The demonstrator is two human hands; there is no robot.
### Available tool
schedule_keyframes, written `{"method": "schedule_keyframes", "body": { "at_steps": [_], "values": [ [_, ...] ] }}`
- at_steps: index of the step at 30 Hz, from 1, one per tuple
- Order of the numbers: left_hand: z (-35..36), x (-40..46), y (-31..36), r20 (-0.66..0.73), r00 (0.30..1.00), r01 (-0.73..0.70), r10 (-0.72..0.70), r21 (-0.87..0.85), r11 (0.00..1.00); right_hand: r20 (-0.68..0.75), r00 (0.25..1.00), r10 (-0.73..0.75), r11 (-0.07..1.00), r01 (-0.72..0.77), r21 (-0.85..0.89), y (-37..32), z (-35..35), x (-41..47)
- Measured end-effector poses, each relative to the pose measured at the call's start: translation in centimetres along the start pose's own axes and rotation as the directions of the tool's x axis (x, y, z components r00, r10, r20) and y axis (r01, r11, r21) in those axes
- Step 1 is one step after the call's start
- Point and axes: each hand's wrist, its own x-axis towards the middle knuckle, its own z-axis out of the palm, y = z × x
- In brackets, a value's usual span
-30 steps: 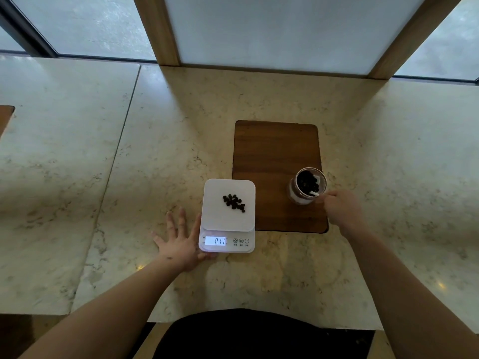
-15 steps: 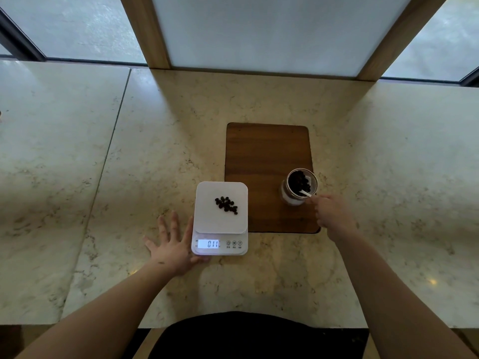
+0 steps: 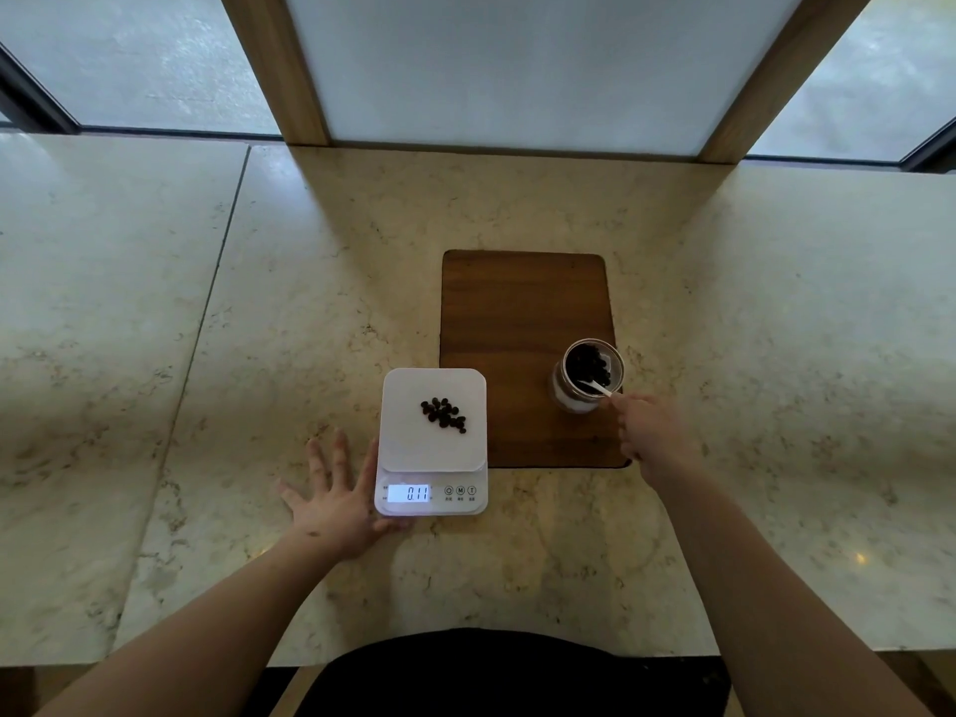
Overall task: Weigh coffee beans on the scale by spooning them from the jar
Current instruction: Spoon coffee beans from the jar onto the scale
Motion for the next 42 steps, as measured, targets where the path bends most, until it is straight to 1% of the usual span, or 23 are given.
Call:
{"method": "schedule_keyframes", "body": {
  "at_steps": [1,2,3,4,5,6,7,9,11,13,15,21,25,27,32,39,42],
  "values": [
    [0.0,0.0,0.0,0.002,1.000,0.001,-0.001,0.002,1.000,-0.036,0.996,-0.079,0.990,0.074,-0.123,-0.1,-0.2,-0.2],
    [0.1,0.0,-0.1,0.002,1.000,0.003,-0.003,0.003,1.000,-0.071,0.976,-0.206,0.939,0.176,-0.296,-0.2,-0.5,-0.3],
    [0.1,0.1,-0.1,0.001,1.000,0.005,-0.005,0.004,1.000,-0.084,0.935,-0.346,0.847,0.272,-0.457,-0.3,-0.8,-0.3],
    [0.2,0.1,-0.2,-0.002,1.000,0.006,-0.006,0.005,1.000,-0.089,0.881,-0.464,0.746,0.335,-0.576,-0.5,-1.1,-0.4],
    [0.2,0.2,-0.1,-0.003,1.000,0.006,-0.006,0.008,1.000,-0.093,0.830,-0.550,0.657,0.361,-0.662,-0.8,-1.5,-0.6],
    [0.2,0.2,-0.2,-0.004,1.000,0.006,-0.006,0.010,1.000,-0.089,0.791,-0.605,0.591,0.372,-0.716,-1.1,-1.8,-0.8],
    [0.3,0.2,-0.2,-0.005,1.000,0.006,-0.006,0.012,1.000,-0.075,0.771,-0.632,0.545,0.374,-0.750,-1.4,-1.8,-0.9],
    [0.4,0.3,-0.2,-0.003,1.000,0.005,-0.005,0.012,1.000,-0.041,0.778,-0.627,0.515,0.374,-0.771,-1.9,-1.5,-0.9],
    [0.4,0.4,-0.3,-0.003,1.000,0.012,-0.012,0.014,1.000,-0.017,0.810,-0.586,0.549,0.382,-0.744,-2.1,-0.9,-0.9],
    [0.3,0.5,-0.2,-0.002,1.000,0.018,-0.018,0.019,1.000,0.004,0.848,-0.530,0.621,0.392,-0.678,-2.0,-0.5,-0.7],
    [0.3,0.4,-0.2,0.001,1.000,0.019,-0.019,0.021,1.000,0.010,0.886,-0.464,0.695,0.371,-0.615,-2.0,-0.3,-0.3],
    [0.2,0.4,-0.1,0.006,1.000,0.025,-0.025,0.023,0.999,0.009,0.950,-0.313,0.829,0.277,-0.486,-1.7,-0.4,0.4],
    [0.0,0.1,0.0,0.016,1.000,0.022,-0.022,0.023,1.000,-0.022,0.986,-0.167,0.920,0.148,-0.363,-1.1,-0.4,0.8],
    [0.0,0.0,0.1,0.023,0.999,0.022,-0.022,0.027,0.999,-0.029,0.991,-0.132,0.935,0.115,-0.336,-0.9,-0.3,0.8],
    [-0.1,0.0,0.1,0.021,0.999,0.025,-0.026,0.026,0.999,-0.023,0.992,-0.124,0.964,0.115,-0.241,-0.4,-0.3,0.7],
    [0.0,0.1,0.0,0.013,1.000,0.021,-0.021,0.024,0.999,-0.053,0.995,-0.080,0.978,0.068,-0.196,0.1,0.0,0.6],
    [0.1,0.2,-0.1,0.010,1.000,0.022,-0.022,0.028,0.999,-0.060,0.997,-0.044,0.993,0.037,-0.116,0.6,0.0,0.6]
  ]
}}
